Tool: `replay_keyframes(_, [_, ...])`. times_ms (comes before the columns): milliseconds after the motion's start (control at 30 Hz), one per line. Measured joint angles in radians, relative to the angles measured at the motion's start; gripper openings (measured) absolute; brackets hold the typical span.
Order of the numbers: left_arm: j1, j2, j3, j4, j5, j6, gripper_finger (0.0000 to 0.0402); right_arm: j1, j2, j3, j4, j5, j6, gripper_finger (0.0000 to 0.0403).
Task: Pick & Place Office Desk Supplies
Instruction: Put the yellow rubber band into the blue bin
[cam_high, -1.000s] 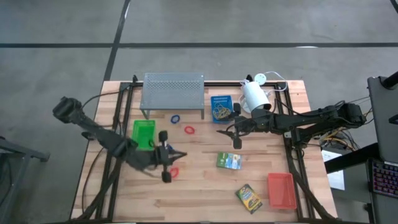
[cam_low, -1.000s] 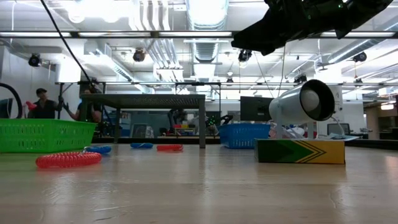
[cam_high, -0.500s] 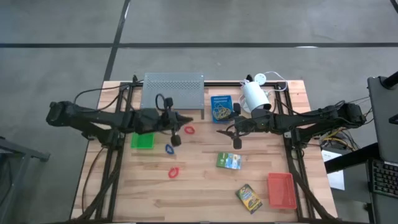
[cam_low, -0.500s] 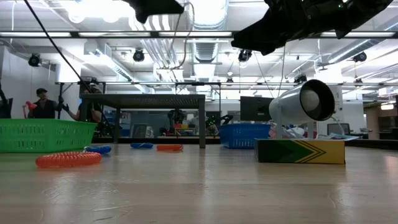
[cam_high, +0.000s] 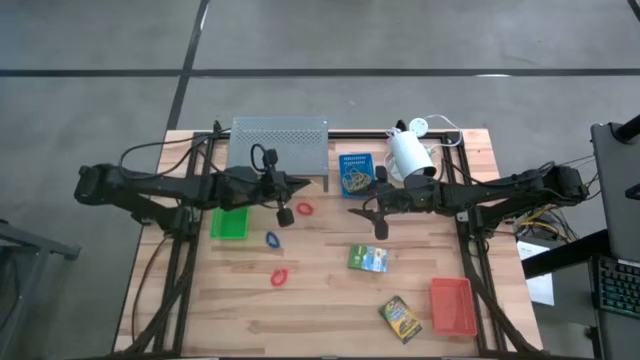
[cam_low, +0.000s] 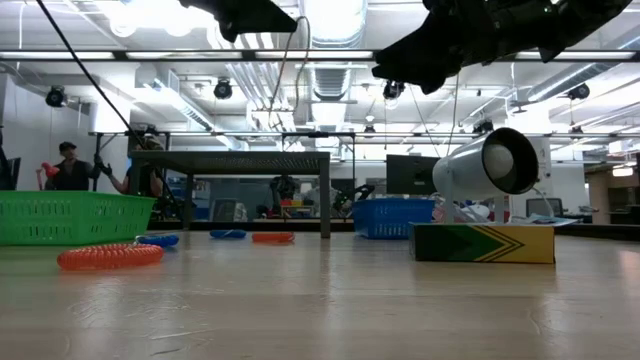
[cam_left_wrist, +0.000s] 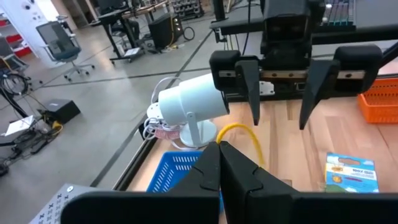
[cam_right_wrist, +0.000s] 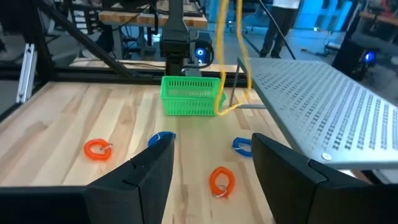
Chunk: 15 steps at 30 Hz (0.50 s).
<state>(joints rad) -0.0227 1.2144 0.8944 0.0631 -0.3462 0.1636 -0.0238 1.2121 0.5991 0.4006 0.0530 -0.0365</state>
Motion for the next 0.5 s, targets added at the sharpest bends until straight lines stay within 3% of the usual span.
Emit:
replay_keyframes(267, [0.000,0.000,0.000,0.002,0.000,-0.007,0.0000,0.000,0.000,0.000,0.092,-0.011,-0.112,0.0212])
replay_keyframes(500, [0.000,0.000,-0.001,0.022,0.000,-0.007,0.0000,0.000,0.000,0.000,0.115,-0.097,-0.154,0.0212])
